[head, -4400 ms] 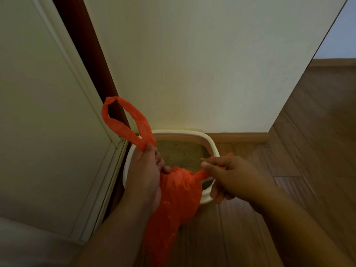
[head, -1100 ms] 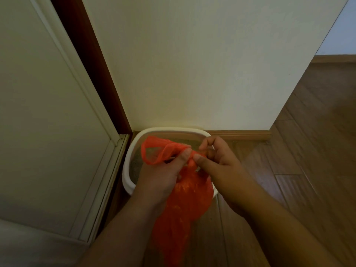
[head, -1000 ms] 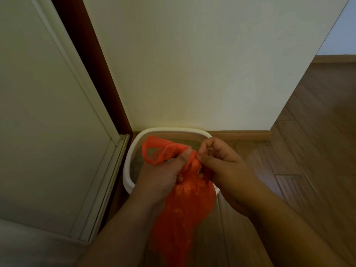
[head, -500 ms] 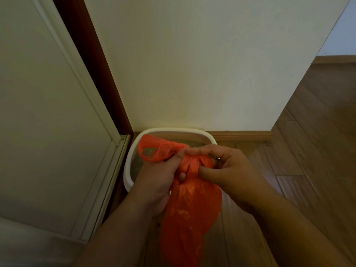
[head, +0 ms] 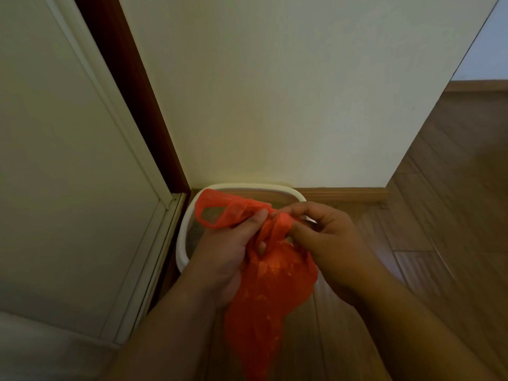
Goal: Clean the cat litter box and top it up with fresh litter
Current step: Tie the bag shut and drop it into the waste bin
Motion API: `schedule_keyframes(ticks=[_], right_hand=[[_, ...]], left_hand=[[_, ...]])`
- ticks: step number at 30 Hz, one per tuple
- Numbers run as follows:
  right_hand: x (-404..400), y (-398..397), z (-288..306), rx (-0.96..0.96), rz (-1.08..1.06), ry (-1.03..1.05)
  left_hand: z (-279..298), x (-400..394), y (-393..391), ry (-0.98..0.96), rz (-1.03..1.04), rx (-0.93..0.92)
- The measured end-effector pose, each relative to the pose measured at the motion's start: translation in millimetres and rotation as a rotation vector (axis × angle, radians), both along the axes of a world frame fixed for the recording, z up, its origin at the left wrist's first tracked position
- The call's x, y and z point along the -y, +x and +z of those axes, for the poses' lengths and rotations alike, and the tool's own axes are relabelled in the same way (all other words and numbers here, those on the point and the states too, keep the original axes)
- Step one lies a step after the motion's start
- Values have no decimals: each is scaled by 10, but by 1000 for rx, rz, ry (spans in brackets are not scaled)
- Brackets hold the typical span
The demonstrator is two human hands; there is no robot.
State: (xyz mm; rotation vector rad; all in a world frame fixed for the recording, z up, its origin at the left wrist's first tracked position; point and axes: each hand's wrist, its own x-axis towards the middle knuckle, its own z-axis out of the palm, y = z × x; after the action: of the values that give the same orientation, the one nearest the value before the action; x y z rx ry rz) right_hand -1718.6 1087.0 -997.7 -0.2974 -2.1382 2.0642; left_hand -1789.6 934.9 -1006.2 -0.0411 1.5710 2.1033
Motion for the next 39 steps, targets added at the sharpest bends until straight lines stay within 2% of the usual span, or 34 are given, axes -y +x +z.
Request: schedule_keyframes(ticks=[7, 15, 21, 28, 31, 34, 37, 39], right_hand=[[53, -42, 89, 92, -73, -481], [52, -29, 136, 101, -70, -642], [-12, -49, 18, 191, -182, -428], [-223, -45, 7, 257, -271, -315], [-298, -22, 24, 263, -286, -326], [-332, -28, 25, 218, -322, -292], [-337, -39, -13, 139, -340, -5], [-295, -29, -12, 79, -261, 79]], left_hand=[[-10, 0, 38, -48, -19, 3], [33, -24, 14, -29, -1, 18], [12, -6, -8, -176, 23, 78], [-54, 147, -185, -220, 158, 173], [-35, 189, -221, -287, 171, 131], [6, 150, -161, -405, 117, -65], [0, 78, -51, -307, 8, -112], [-24, 65, -24, -218, -9, -69]])
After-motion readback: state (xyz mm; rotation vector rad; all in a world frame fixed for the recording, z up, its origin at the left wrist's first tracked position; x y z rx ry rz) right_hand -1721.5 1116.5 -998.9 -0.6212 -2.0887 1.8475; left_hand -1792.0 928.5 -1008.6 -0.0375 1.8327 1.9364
